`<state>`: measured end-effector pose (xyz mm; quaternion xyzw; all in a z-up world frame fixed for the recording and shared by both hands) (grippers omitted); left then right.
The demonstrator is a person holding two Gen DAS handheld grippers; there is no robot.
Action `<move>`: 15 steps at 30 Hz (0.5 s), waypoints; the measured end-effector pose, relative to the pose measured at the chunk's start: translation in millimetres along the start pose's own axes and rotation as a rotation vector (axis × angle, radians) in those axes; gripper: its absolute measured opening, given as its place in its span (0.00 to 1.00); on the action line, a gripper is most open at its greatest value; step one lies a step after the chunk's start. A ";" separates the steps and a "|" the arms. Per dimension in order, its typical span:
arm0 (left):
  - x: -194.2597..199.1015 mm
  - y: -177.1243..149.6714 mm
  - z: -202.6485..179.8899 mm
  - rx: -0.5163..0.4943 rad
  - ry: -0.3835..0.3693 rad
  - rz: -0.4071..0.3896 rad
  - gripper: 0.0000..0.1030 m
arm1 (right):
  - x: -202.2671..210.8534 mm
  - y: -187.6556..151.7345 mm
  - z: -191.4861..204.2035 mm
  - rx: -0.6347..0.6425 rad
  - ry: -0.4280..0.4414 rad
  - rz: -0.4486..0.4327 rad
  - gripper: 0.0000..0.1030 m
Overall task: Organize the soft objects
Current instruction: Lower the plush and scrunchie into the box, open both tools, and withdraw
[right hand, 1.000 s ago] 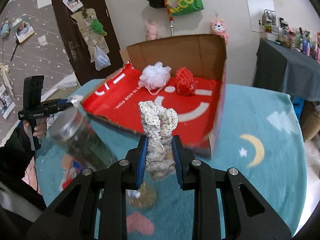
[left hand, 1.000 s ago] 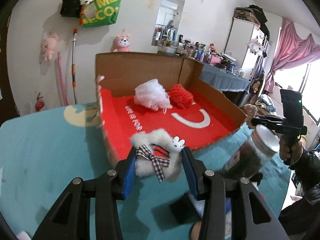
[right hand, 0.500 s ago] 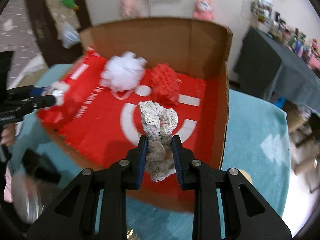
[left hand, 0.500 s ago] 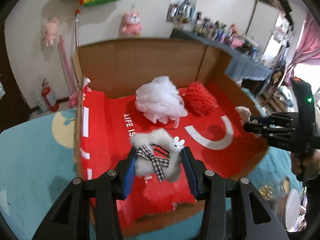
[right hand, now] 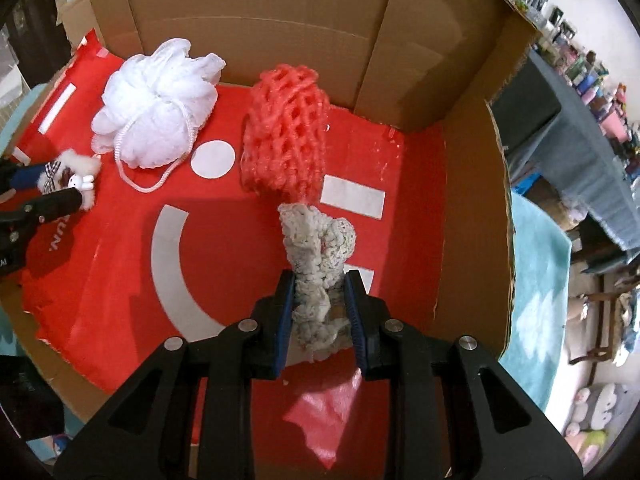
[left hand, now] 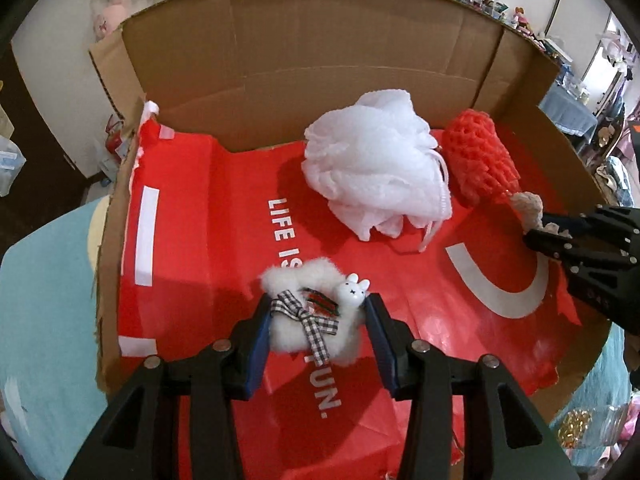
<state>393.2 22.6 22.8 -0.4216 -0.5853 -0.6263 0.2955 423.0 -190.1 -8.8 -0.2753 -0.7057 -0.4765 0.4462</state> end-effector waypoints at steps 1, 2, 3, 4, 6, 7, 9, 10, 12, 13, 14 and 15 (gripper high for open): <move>-0.4 0.0 0.6 0.002 0.002 -0.001 0.47 | -0.6 0.5 0.4 0.000 0.000 0.001 0.24; -0.4 -0.1 0.9 0.003 -0.001 -0.003 0.47 | -0.8 0.7 -0.1 0.000 0.003 -0.001 0.24; 0.0 -0.4 1.2 0.005 -0.001 -0.004 0.47 | -1.6 1.3 0.1 0.002 0.003 -0.002 0.24; 0.2 -0.9 1.9 0.008 0.000 -0.006 0.47 | -2.1 1.4 -0.3 0.006 0.001 -0.002 0.24; -1.8 0.5 1.5 0.010 -0.004 -0.007 0.48 | -2.9 1.4 -0.9 0.015 -0.003 -0.006 0.24; -1.9 -0.1 1.9 0.010 -0.003 -0.008 0.49 | -2.6 1.7 -0.9 0.018 -0.004 -0.007 0.25; -3.0 -0.3 2.1 0.012 -0.006 -0.009 0.51 | -2.4 0.7 0.1 0.027 -0.006 -0.012 0.25; -3.8 -0.5 2.0 0.013 -0.009 -0.009 0.51 | -1.9 -0.5 4.3 0.030 -0.009 -0.013 0.26; -6.7 -0.1 4.3 0.016 -0.014 -0.010 0.53 | -1.4 -2.1 9.0 0.039 -0.009 -0.019 0.27; -4.6 -1.4 5.9 0.016 -0.016 -0.012 0.54 | -1.4 -2.9 10.7 0.048 -0.011 -0.019 0.28; -3.5 -2.3 6.7 0.017 -0.019 -0.013 0.57 | -1.3 -3.8 11.9 0.056 -0.011 -0.019 0.30; -3.2 -2.8 6.9 0.018 -0.020 -0.017 0.62 | -1.2 -3.0 12.9 0.060 -0.010 -0.019 0.32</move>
Point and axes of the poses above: each gripper's, at about its wrist camera, not at the fingertips, and x roughly against the way its jaws point, z to its left, y to its top, the point moved 4 cm from there along -x, roughly the way its jaws point, and after that the axes turned 2 degrees about -z, right-handed, at the moved point
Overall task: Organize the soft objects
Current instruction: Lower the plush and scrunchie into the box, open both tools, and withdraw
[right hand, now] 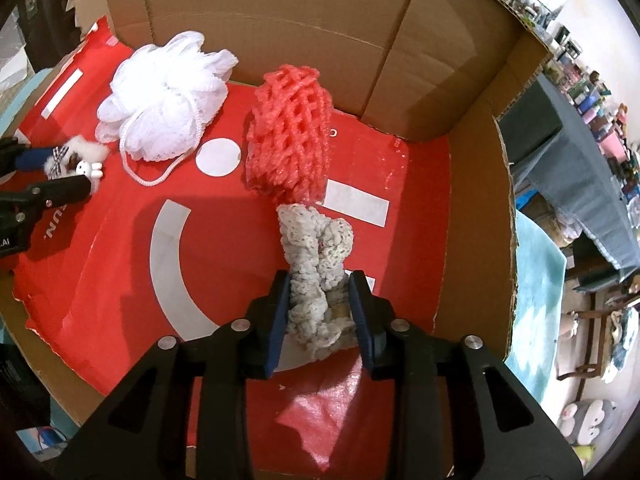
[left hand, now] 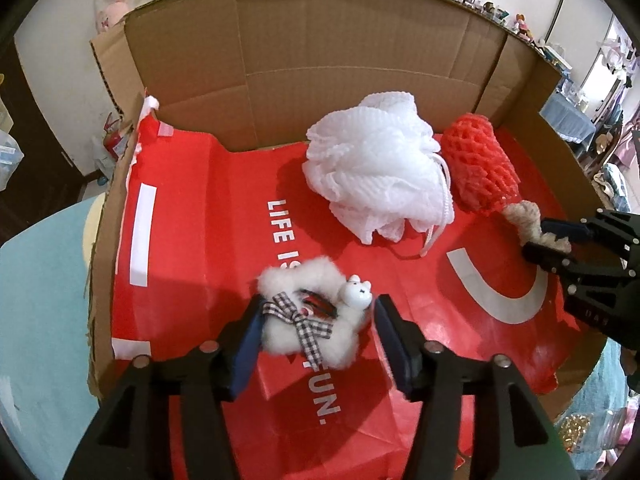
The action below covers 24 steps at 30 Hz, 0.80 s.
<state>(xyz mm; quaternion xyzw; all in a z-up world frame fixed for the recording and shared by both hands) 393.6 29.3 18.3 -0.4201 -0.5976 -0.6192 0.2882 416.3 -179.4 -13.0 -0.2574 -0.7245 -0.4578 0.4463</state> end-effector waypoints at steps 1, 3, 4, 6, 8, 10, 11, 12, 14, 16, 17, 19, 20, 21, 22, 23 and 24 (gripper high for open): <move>1.6 -0.5 0.3 0.000 -0.002 -0.007 0.64 | 0.2 -0.3 0.7 0.001 0.001 -0.001 0.43; 4.4 -2.9 -0.8 -0.005 -0.009 -0.022 0.68 | 3.5 0.3 7.0 0.009 0.031 -0.009 0.51; 6.6 -3.6 -1.1 -0.009 -0.012 -0.028 0.69 | 5.3 0.7 9.1 0.019 0.015 -0.017 0.53; 13.8 -5.4 -2.8 -0.012 -0.023 -0.044 0.74 | 9.6 1.7 11.9 0.034 -0.019 -0.033 0.53; 23.6 -7.1 -5.6 -0.013 -0.030 -0.072 0.81 | 16.1 2.7 11.4 0.019 -0.003 -0.045 0.53; 36.3 -6.8 -6.2 -0.017 -0.031 -0.103 0.83 | 25.0 3.0 9.7 0.004 -0.007 -0.059 0.56; 41.6 -7.4 -8.0 -0.018 -0.035 -0.117 0.85 | 29.6 2.5 8.4 0.002 -0.009 -0.069 0.59; 49.6 -8.5 -9.6 -0.016 -0.041 -0.135 0.88 | 34.7 1.6 6.9 -0.001 -0.008 -0.079 0.60; 68.4 -11.8 -12.9 -0.005 -0.051 -0.175 0.90 | 49.6 -0.3 5.3 -0.011 -0.004 -0.104 0.63; 87.5 -14.7 -19.0 -0.003 -0.054 -0.216 0.91 | 68.8 -4.5 4.6 -0.023 0.002 -0.138 0.64; 96.6 -16.9 -22.5 -0.004 -0.057 -0.238 0.93 | 77.6 -6.8 3.9 -0.028 0.003 -0.153 0.65; 121.0 -23.5 -28.5 0.001 -0.054 -0.305 0.96 | 101.0 -13.2 0.2 -0.043 0.013 -0.200 0.70; 129.6 -25.7 -30.9 0.003 -0.051 -0.331 0.97 | 112.5 -15.5 0.0 -0.048 0.012 -0.221 0.72; 140.7 -26.1 -35.2 0.002 -0.048 -0.362 0.98 | 127.6 -19.4 0.5 -0.055 0.012 -0.252 0.73; 153.3 -28.9 -40.3 -0.002 -0.045 -0.395 0.99 | 139.9 -22.3 0.9 -0.059 0.013 -0.278 0.73; 167.3 -34.9 -44.3 -0.004 -0.032 -0.433 1.00 | 148.5 -24.8 2.6 -0.064 0.016 -0.301 0.74; 176.5 -36.2 -48.7 -0.007 -0.022 -0.462 1.00 | 162.9 -29.5 4.2 -0.070 0.019 -0.332 0.75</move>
Point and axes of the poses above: each gripper's, at about its wrist camera, not at the fingertips, and x roughly against the way its jaws point, z to its left, y to its top, the point moved 4 cm from there along -x, roughly the way its jaws point, and after that the axes turned 2 degrees about -z, right-handed, at the moved point
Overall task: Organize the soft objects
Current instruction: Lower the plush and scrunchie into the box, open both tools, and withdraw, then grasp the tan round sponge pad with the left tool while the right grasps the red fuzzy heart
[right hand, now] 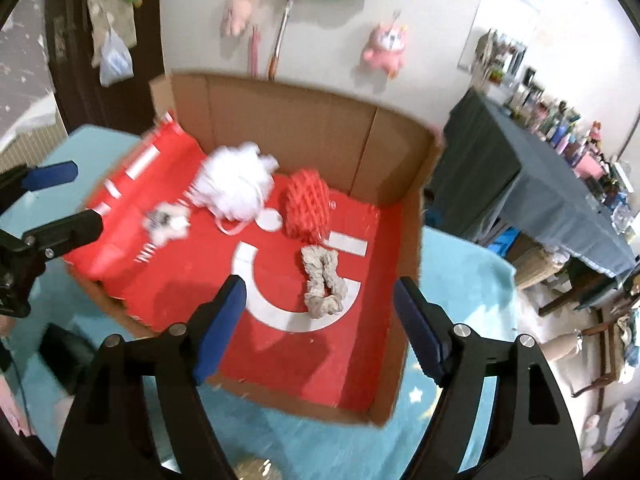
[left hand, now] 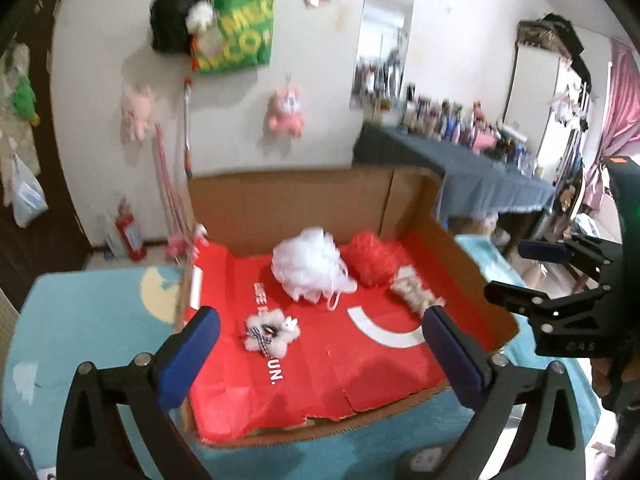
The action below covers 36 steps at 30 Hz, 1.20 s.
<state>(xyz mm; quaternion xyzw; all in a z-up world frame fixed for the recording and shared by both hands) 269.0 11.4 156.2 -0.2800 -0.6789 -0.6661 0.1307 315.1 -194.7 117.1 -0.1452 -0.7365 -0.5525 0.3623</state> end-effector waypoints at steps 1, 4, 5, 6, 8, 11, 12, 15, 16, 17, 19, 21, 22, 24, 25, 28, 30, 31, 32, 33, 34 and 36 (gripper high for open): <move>11.1 0.2 -3.9 -0.007 0.004 -0.033 1.00 | 12.2 0.0 1.6 -0.005 -0.001 -0.028 0.78; 48.3 -1.4 -14.4 -0.035 0.016 -0.121 1.00 | 49.9 -1.6 5.8 -0.019 -0.007 -0.117 0.82; 61.4 -4.0 -19.6 -0.045 0.027 -0.149 1.00 | 67.5 -4.9 8.6 -0.030 -0.005 -0.153 0.82; 68.2 -6.6 -21.8 -0.049 0.035 -0.164 1.00 | 74.7 -6.3 8.2 -0.035 -0.004 -0.172 0.82; 89.3 -12.5 -29.9 -0.053 0.034 -0.204 1.00 | 103.7 -14.7 15.0 -0.041 0.006 -0.242 0.82; 116.1 -22.8 -40.9 -0.059 0.036 -0.253 1.00 | 137.0 -29.0 22.5 -0.051 -0.011 -0.313 0.83; 126.6 -28.1 -44.9 -0.067 0.038 -0.267 1.00 | 146.7 -34.2 25.0 -0.054 -0.014 -0.332 0.85; 151.3 -41.8 -52.4 -0.071 0.034 -0.296 1.00 | 177.4 -55.2 36.1 -0.055 -0.023 -0.398 0.90; 159.3 -46.7 -54.4 -0.066 0.026 -0.304 1.00 | 184.9 -61.7 38.6 -0.058 -0.025 -0.411 0.90; 164.2 -50.6 -55.8 -0.059 0.022 -0.307 1.00 | 191.6 -67.8 40.8 -0.061 -0.026 -0.421 0.90; 175.8 -56.5 -57.4 -0.050 0.016 -0.314 1.00 | 204.2 -79.7 45.0 -0.067 -0.032 -0.440 0.90; 187.6 -61.0 -60.6 -0.051 0.010 -0.325 1.00 | 217.2 -92.1 49.2 -0.075 -0.023 -0.456 0.90; 193.9 -62.9 -62.3 -0.053 0.014 -0.332 1.00 | 221.5 -96.7 50.5 -0.080 -0.020 -0.460 0.90; 201.0 -65.4 -64.6 -0.049 0.019 -0.341 1.00 | 231.0 -104.5 53.0 -0.086 -0.018 -0.472 0.90; 205.6 -67.2 -65.6 -0.045 0.016 -0.341 1.00 | 234.9 -108.2 54.1 -0.087 -0.019 -0.476 0.90; 217.3 -74.5 -67.9 -0.036 0.011 -0.353 1.00 | 245.8 -119.0 57.6 -0.092 -0.021 -0.484 0.90; 221.4 -80.9 -69.9 -0.033 0.015 -0.356 1.00 | 247.6 -124.7 58.8 -0.095 -0.010 -0.480 0.91; 221.0 -85.0 -69.9 -0.028 0.017 -0.353 1.00 | 248.8 -128.8 60.0 -0.100 -0.005 -0.480 0.91; 219.6 -90.8 -69.7 -0.022 0.014 -0.348 1.00 | 249.9 -134.0 61.2 -0.105 -0.002 -0.484 0.91; 218.1 -95.5 -69.4 -0.017 0.014 -0.341 1.00 | 250.5 -138.9 62.3 -0.107 -0.005 -0.487 0.91; 215.1 -102.1 -68.3 -0.009 0.017 -0.329 1.00 | 249.7 -145.2 64.4 -0.109 -0.019 -0.489 0.91; 209.5 -114.0 -65.9 0.007 0.022 -0.313 1.00 | 248.0 -154.5 67.2 -0.111 -0.036 -0.493 0.91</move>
Point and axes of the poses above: each gripper's, at about its wrist camera, not at the fingertips, and x roughly against the way its jaws point, z to its left, y to its top, the point moved 4 cm from there along -x, roughly the way its jaws point, and after that the axes turned 2 degrees about -z, right-handed, at the moved point
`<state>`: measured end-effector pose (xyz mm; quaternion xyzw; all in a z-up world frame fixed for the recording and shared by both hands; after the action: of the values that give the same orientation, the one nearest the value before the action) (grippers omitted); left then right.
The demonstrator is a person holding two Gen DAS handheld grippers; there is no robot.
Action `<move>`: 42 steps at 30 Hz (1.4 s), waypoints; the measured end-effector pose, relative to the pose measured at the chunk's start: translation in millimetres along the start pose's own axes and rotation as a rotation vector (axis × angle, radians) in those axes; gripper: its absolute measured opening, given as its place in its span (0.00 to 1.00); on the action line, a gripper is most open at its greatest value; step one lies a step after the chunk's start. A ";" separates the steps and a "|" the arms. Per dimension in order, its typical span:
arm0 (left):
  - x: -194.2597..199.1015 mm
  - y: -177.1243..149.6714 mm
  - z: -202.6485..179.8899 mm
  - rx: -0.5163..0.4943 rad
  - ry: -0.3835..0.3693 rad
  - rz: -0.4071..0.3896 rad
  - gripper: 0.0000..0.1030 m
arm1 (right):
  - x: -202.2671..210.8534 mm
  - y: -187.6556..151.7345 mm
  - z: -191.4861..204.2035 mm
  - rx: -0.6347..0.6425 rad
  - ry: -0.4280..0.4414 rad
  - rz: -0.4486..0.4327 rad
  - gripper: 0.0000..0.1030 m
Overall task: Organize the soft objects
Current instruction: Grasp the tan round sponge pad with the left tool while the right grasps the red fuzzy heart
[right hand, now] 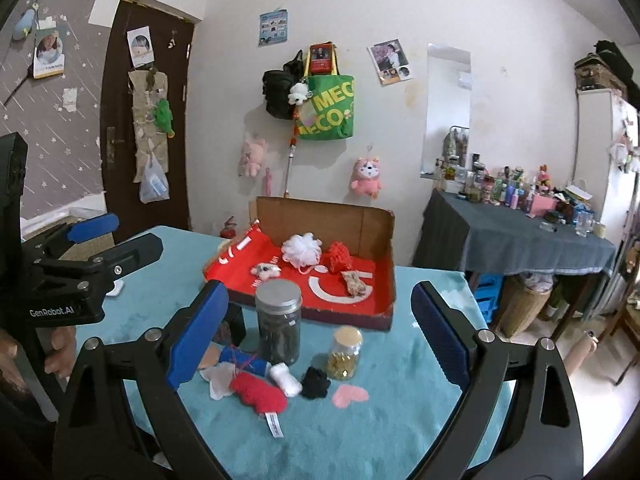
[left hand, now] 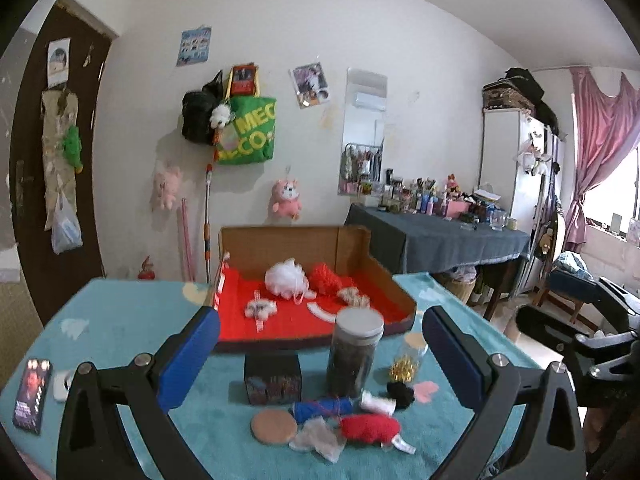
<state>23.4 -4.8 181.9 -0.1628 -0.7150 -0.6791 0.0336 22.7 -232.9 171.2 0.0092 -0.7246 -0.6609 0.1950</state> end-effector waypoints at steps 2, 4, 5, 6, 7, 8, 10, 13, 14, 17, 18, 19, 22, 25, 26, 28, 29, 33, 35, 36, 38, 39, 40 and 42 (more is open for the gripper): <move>-4.5 -14.8 2.9 0.012 0.012 0.018 1.00 | 1.8 -12.3 2.5 -0.003 -0.012 -0.005 0.91; -9.1 -30.1 6.2 0.021 0.021 0.037 1.00 | 2.6 -24.0 4.0 -0.009 -0.022 -0.010 0.91; -12.5 -37.3 7.7 0.025 0.026 0.050 1.00 | 1.4 -30.7 5.4 -0.014 -0.030 -0.011 0.91; -14.6 -43.5 9.3 0.030 0.030 0.061 1.00 | -0.8 -37.4 7.0 -0.017 -0.037 -0.009 0.91; -18.1 -51.9 11.1 0.038 0.031 0.075 1.00 | -3.1 -43.0 8.1 -0.020 -0.042 -0.007 0.92; -20.8 -58.7 11.9 0.042 0.031 0.085 1.00 | -5.2 -48.2 8.7 -0.022 -0.049 -0.005 0.92; -28.5 -74.5 15.6 0.048 0.041 0.118 1.00 | -11.3 -60.7 10.4 -0.026 -0.061 -0.002 0.92; -39.2 -93.4 22.2 0.055 0.061 0.156 1.00 | -23.1 -78.1 12.4 -0.037 -0.065 0.019 0.92; -42.1 -98.7 23.4 0.057 0.064 0.166 1.00 | -27.3 -83.5 12.8 -0.041 -0.070 0.027 0.92; -53.4 -116.4 29.2 0.068 0.079 0.208 1.00 | -41.3 -100.9 13.8 -0.054 -0.063 0.066 0.92; -56.4 -120.5 30.2 0.070 0.081 0.220 1.00 | -46.8 -106.3 13.8 -0.062 -0.058 0.087 0.92; -59.8 -125.8 31.4 0.069 0.083 0.234 1.00 | -50.6 -110.2 13.0 -0.067 -0.054 0.101 0.92; -69.5 -137.3 33.3 0.059 0.091 0.274 1.00 | -63.3 -123.8 12.4 -0.080 -0.047 0.143 0.92; -75.0 -145.1 36.8 0.055 0.098 0.297 1.00 | -72.1 -133.1 10.7 -0.094 -0.041 0.171 0.92; -76.6 -146.5 37.7 0.054 0.099 0.302 1.00 | -74.7 -135.9 10.0 -0.102 -0.034 0.179 0.92; -80.0 -148.0 39.9 0.052 0.104 0.314 1.00 | -79.2 -139.4 9.6 -0.112 -0.027 0.192 0.92; -81.4 -149.0 41.2 0.052 0.105 0.321 1.00 | -82.0 -141.7 8.8 -0.117 -0.022 0.201 0.92; -88.8 -150.3 46.8 0.042 0.113 0.360 1.00 | -90.8 -146.9 7.7 -0.137 0.012 0.227 0.92; -92.7 -150.4 50.9 0.034 0.124 0.378 1.00 | -95.0 -148.8 8.1 -0.150 0.043 0.240 0.92; -95.0 -149.8 53.4 0.030 0.127 0.387 1.00 | -96.8 -149.4 8.3 -0.155 0.057 0.245 0.92; -99.7 -148.3 58.7 0.027 0.136 0.404 1.00 | -101.0 -150.5 9.4 -0.163 0.086 0.256 0.92; -103.0 -147.2 60.7 0.025 0.141 0.411 1.00 | -103.5 -151.0 11.3 -0.165 0.100 0.262 0.92; -106.5 -146.5 62.9 0.024 0.143 0.421 0.99 | -106.4 -151.6 13.2 -0.167 0.116 0.268 0.92; -114.3 -146.1 66.2 0.024 0.137 0.444 0.93 | -113.4 -152.8 17.3 -0.173 0.158 0.287 0.92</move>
<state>102.2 35.2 5.9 -0.2693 -0.6656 -0.6560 0.2327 85.0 -204.9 -7.2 -0.0592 -0.6415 -0.6834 0.3435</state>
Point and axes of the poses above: each gripper's, at about its wrist camera, not at the fingertips, and x roughly against the way its jaws point, z to its left, y to its top, the point moved 4 cm from there along -x, roughly the way its jaws point, and after that the axes turned 2 degrees about -z, right-handed, at the moved point
